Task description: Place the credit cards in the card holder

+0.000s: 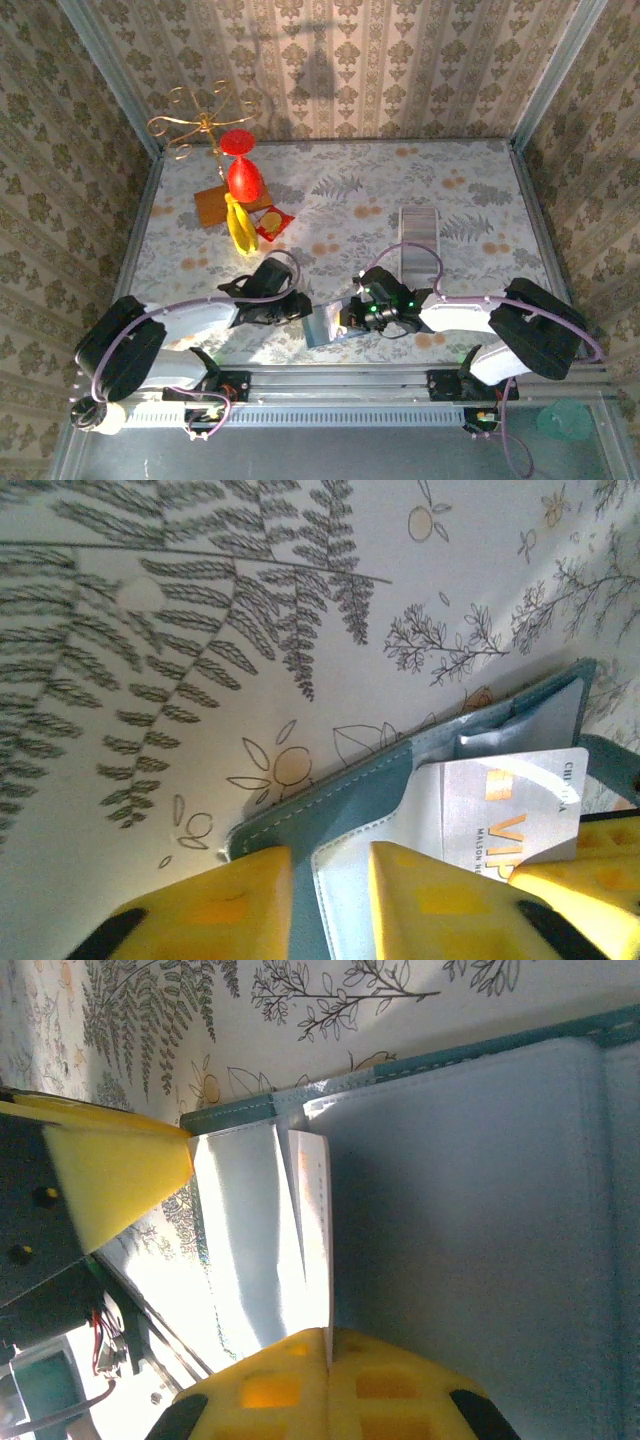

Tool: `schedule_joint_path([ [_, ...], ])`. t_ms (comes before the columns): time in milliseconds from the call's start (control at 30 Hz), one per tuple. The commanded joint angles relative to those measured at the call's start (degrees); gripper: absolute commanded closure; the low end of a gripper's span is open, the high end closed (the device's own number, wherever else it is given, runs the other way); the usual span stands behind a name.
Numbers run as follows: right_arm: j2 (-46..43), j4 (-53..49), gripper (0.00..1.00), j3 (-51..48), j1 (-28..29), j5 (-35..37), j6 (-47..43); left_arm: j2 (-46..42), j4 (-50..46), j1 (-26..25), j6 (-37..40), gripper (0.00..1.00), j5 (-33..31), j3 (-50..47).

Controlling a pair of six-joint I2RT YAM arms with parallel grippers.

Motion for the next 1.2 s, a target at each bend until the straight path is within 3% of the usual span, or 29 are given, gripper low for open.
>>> schedule_joint_path([
  [0, 1.72, -3.11, 1.00, -0.32, 0.21, -1.05, -1.08, -3.77, -3.15, -0.09, -0.49, 0.68, -2.81, -1.13],
  [100, 2.30, -2.20, 1.00, -0.42, 0.29, -1.74, -1.07, -6.29, -4.99, -0.08, -0.59, 0.68, -3.47, -1.64],
  [200, 3.25, -1.82, 1.00, -0.16, 0.29, -2.26, -1.21, -7.09, -6.94, -0.99, -0.02, 0.74, -3.30, -1.98],
  [400, 3.48, 0.10, 1.00, -0.15, 0.39, -3.17, -1.12, -5.26, -9.54, -2.03, 1.70, 0.76, -2.81, -2.79],
  [567, 3.38, 3.35, 1.00, -0.39, 0.49, -4.49, -0.67, -2.72, -8.36, -2.39, 2.05, 0.85, -2.32, -3.23],
  [1167, 3.86, 13.95, 1.00, -2.25, 1.60, -7.31, 2.90, 0.35, -7.80, -3.52, 2.20, 0.90, -2.67, -2.59],
])
